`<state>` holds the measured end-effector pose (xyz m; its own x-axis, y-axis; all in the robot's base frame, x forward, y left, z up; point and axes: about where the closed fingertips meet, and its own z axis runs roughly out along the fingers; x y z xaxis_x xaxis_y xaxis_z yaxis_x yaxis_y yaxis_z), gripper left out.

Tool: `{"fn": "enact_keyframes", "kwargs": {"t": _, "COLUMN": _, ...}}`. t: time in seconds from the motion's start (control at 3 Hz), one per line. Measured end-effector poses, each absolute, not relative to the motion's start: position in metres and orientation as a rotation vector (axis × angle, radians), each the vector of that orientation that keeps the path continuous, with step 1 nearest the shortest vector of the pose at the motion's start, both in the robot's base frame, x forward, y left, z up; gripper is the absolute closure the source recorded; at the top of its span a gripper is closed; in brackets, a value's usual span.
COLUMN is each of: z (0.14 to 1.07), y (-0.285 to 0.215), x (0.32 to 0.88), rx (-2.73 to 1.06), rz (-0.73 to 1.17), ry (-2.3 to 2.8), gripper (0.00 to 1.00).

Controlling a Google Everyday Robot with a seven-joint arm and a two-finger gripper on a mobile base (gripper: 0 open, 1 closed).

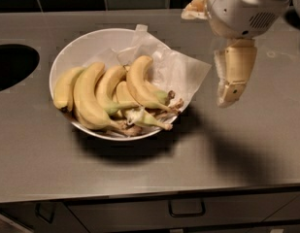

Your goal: Pick banana from white bowl

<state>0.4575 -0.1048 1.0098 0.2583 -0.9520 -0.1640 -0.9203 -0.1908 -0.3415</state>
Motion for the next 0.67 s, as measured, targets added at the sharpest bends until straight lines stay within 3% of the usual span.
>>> {"fn": "enact_keyframes", "kwargs": {"t": 0.67, "z": 1.0114, "y": -0.0815, "x": 0.4622, "rx": -2.246, "rz": -0.034, "ry": 1.539, "gripper": 0.00}}
